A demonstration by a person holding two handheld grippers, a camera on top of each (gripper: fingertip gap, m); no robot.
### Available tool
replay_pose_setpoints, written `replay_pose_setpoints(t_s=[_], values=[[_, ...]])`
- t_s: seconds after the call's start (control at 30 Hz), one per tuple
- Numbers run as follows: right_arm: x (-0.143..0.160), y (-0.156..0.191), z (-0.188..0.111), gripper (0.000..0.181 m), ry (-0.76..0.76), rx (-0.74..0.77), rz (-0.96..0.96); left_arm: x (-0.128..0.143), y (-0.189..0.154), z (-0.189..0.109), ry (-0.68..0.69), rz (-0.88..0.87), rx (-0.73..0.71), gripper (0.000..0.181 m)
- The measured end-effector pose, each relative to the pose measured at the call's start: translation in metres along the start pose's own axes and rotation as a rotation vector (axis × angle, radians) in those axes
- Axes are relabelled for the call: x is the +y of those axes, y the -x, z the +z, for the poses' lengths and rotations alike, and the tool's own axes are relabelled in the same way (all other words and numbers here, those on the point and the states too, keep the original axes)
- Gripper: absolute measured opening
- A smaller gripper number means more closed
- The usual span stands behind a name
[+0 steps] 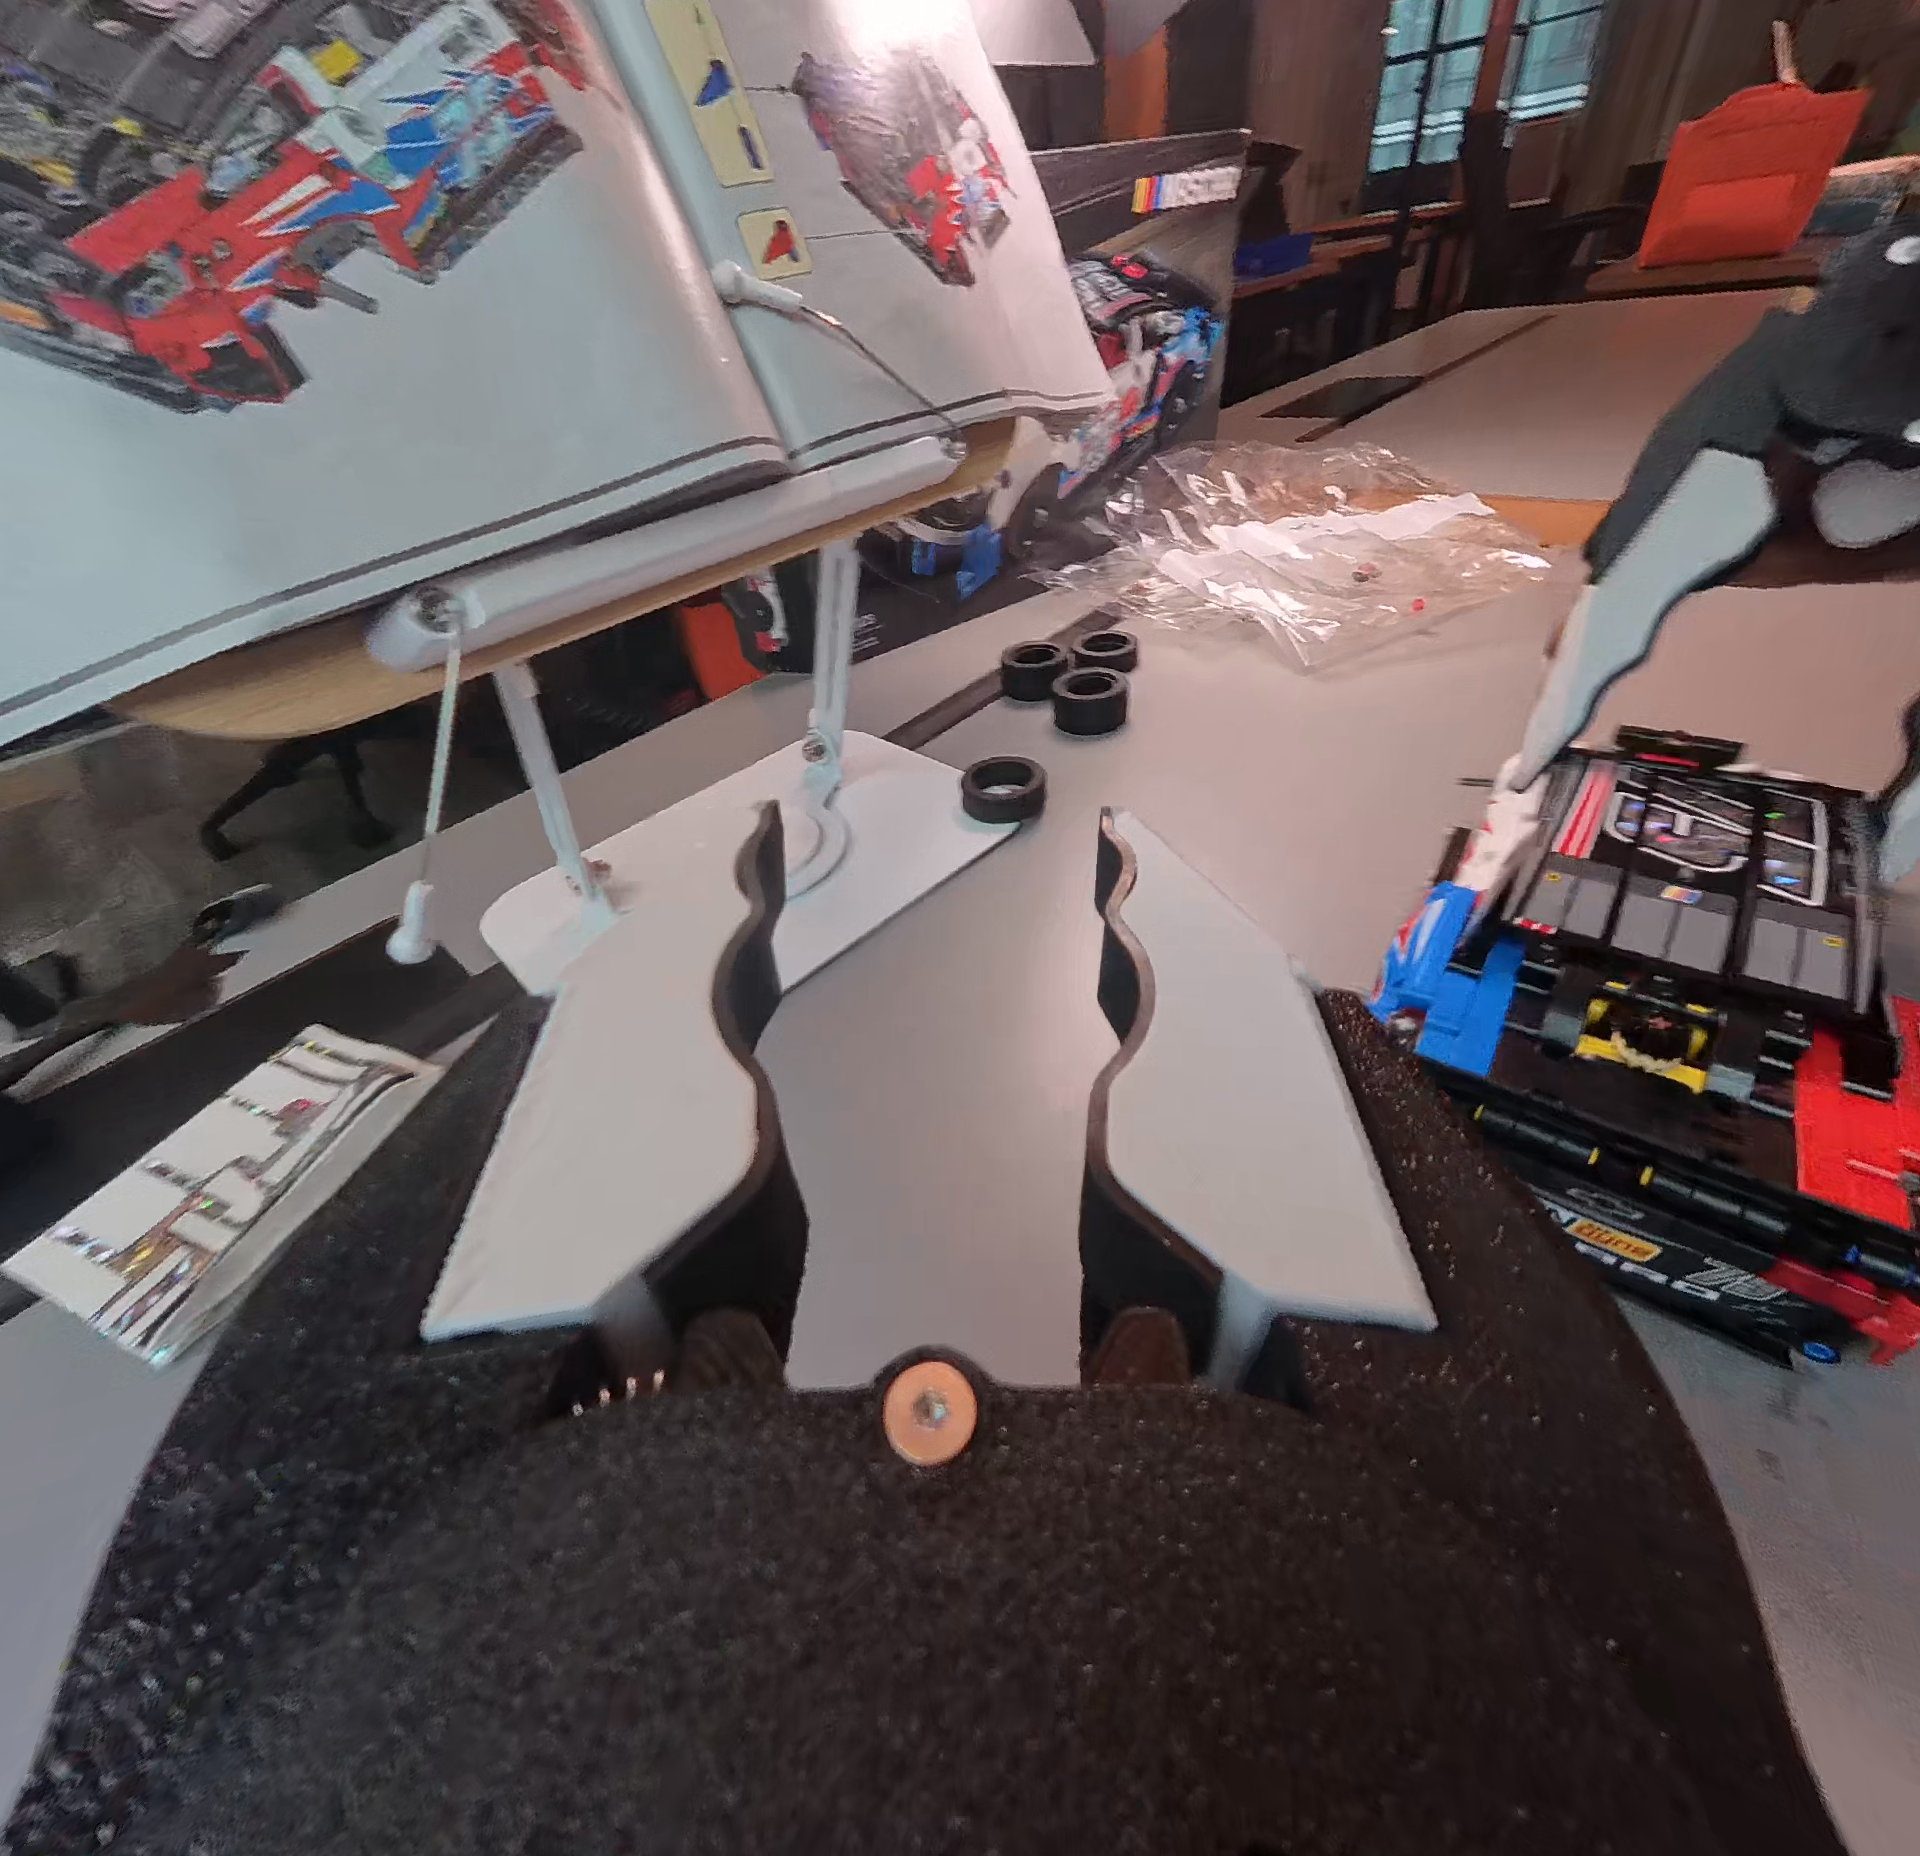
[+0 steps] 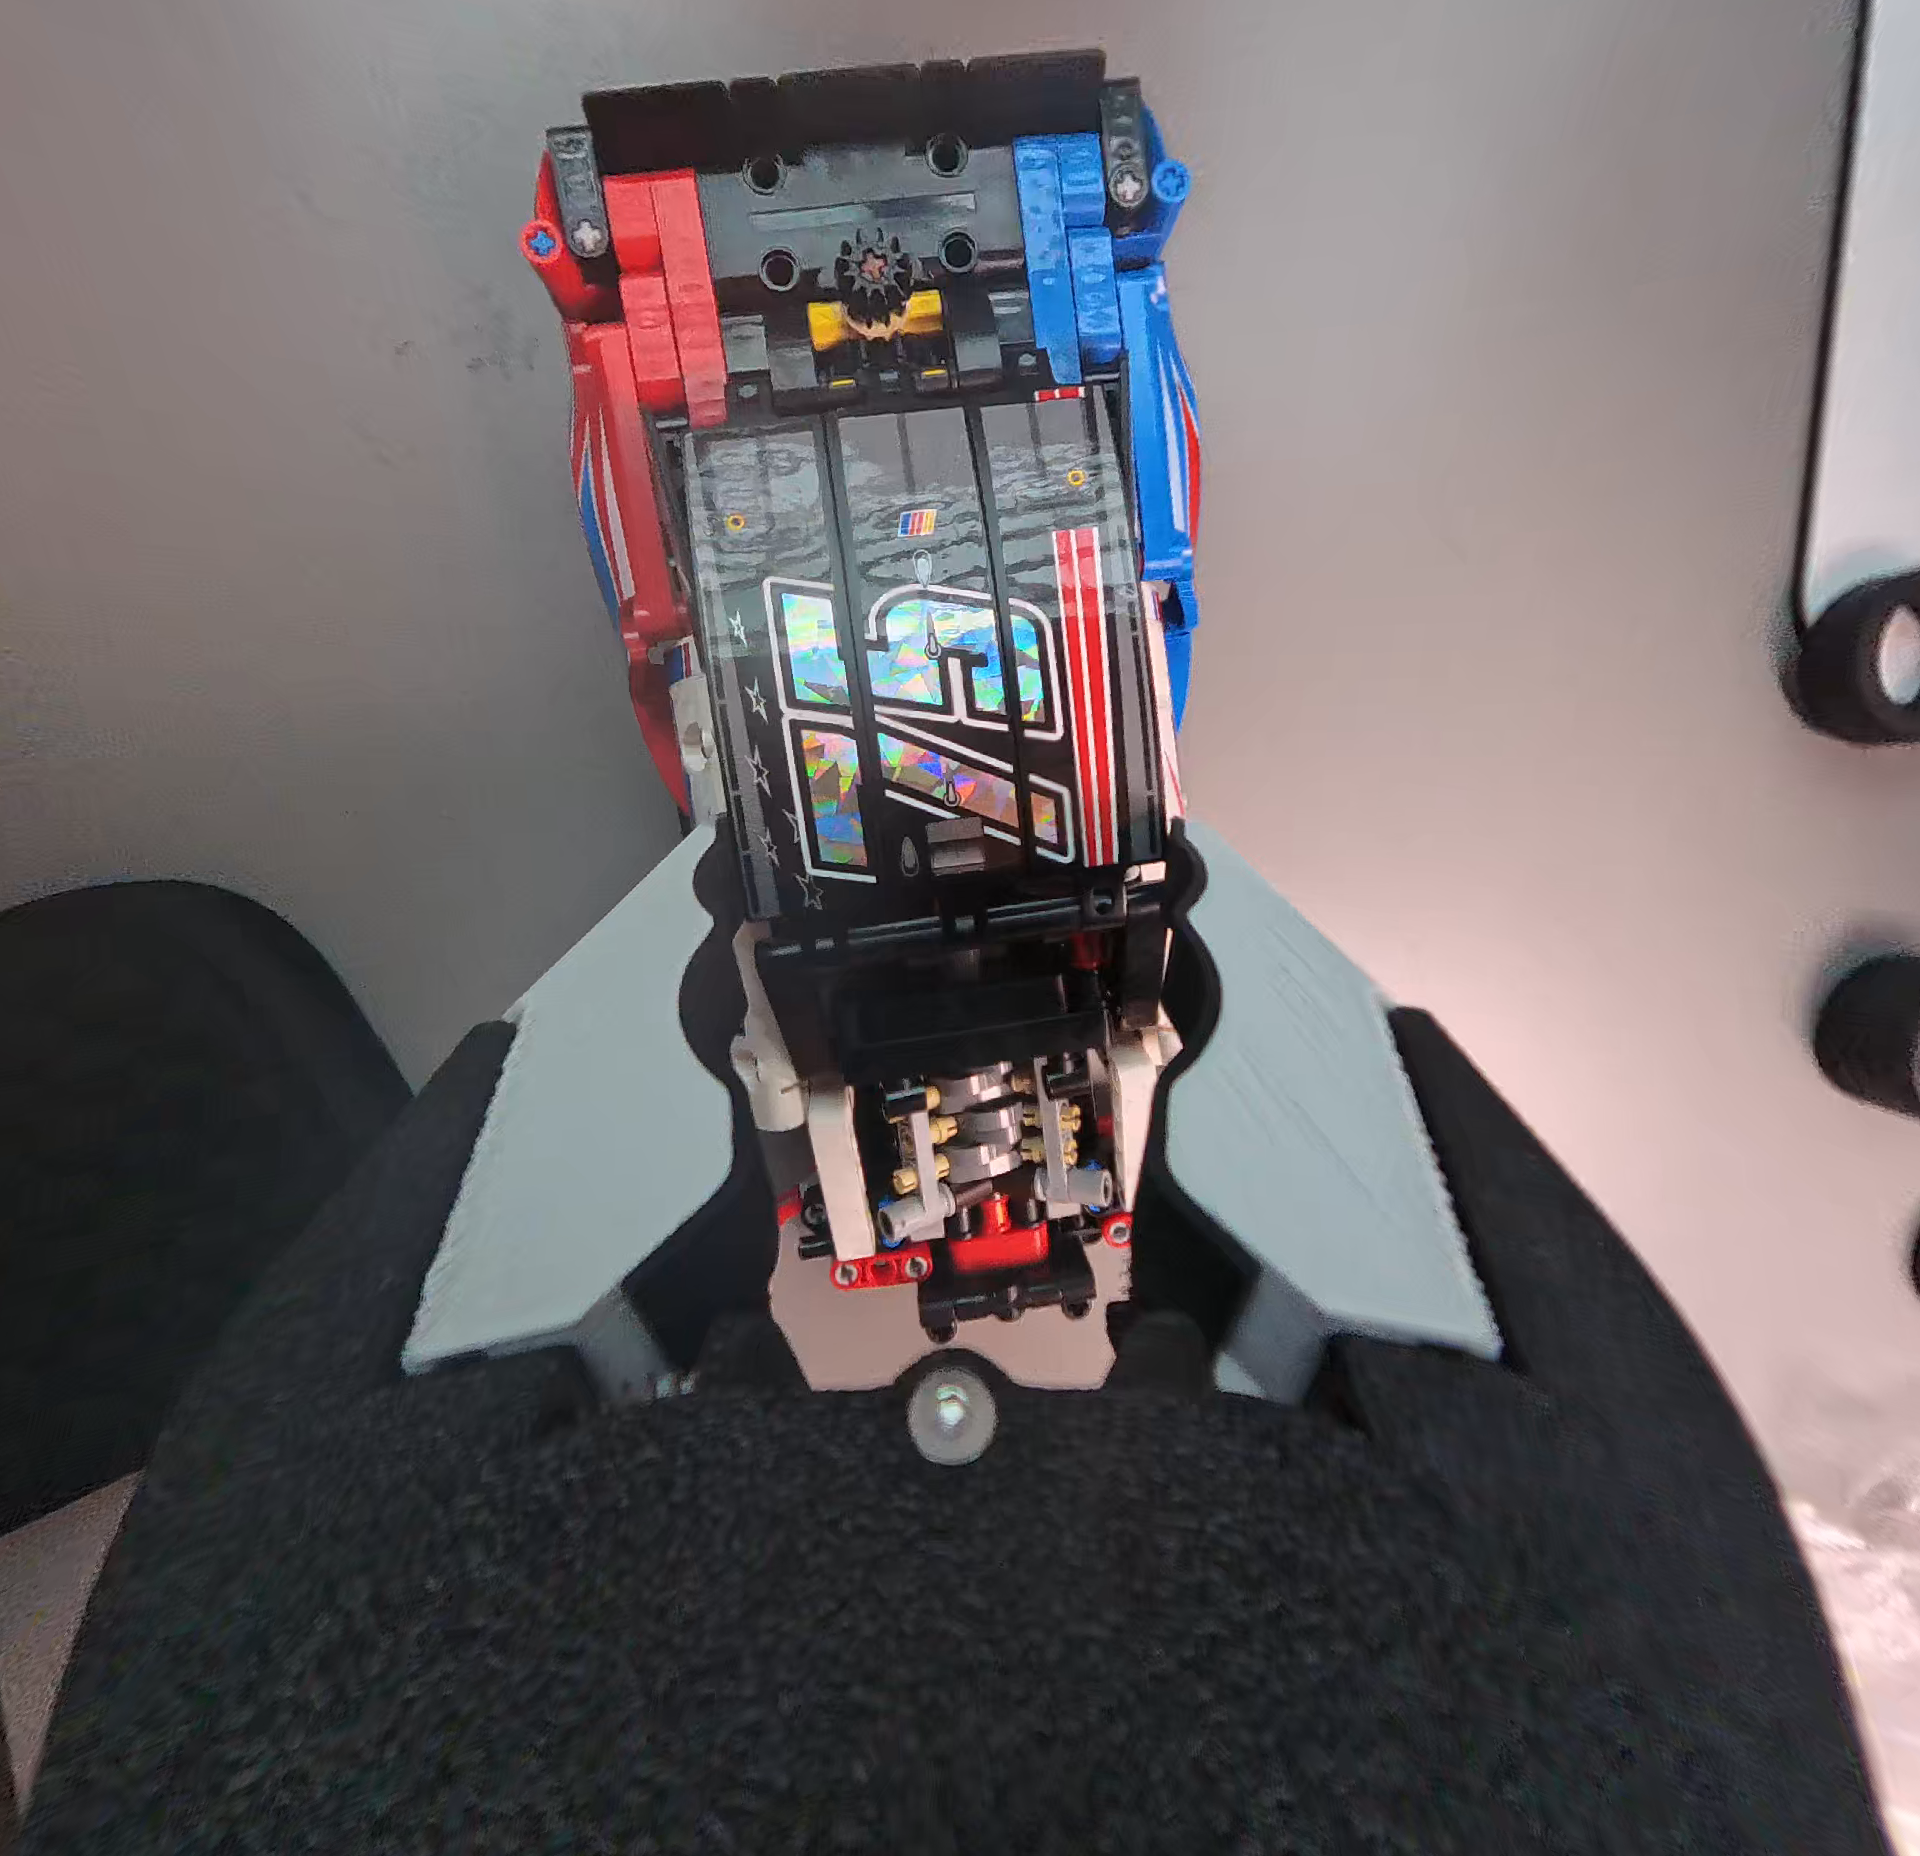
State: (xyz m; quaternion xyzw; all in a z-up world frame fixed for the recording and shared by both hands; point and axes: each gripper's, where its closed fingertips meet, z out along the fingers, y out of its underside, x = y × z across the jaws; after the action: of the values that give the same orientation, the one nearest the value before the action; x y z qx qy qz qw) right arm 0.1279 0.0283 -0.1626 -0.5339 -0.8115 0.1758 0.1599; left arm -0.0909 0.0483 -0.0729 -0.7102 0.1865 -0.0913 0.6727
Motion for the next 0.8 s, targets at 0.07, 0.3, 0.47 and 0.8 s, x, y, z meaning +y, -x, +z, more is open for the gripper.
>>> replay_pose_setpoints(t_s=[0.07,0.3,0.47,0.8], values=[[-0.016,0.006,0.008,0.081,0.016,-0.034,-0.068,0.003,-0.025,0.002,0.045,0.017,0.132,0.061],[-0.042,0.002,0.021,0.081,0.089,-0.072,-0.23,0.037,-0.097,-0.027,0.235,-0.067,0.51,0.082],[-0.04,-0.016,0.008,0.076,0.05,0.09,-0.152,0.065,-0.114,-0.049,0.346,-0.055,0.581,0.089],[-0.068,0.036,-0.011,0.047,-0.432,0.369,0.102,0.082,-0.135,-0.048,0.41,0.055,0.613,0.089]])
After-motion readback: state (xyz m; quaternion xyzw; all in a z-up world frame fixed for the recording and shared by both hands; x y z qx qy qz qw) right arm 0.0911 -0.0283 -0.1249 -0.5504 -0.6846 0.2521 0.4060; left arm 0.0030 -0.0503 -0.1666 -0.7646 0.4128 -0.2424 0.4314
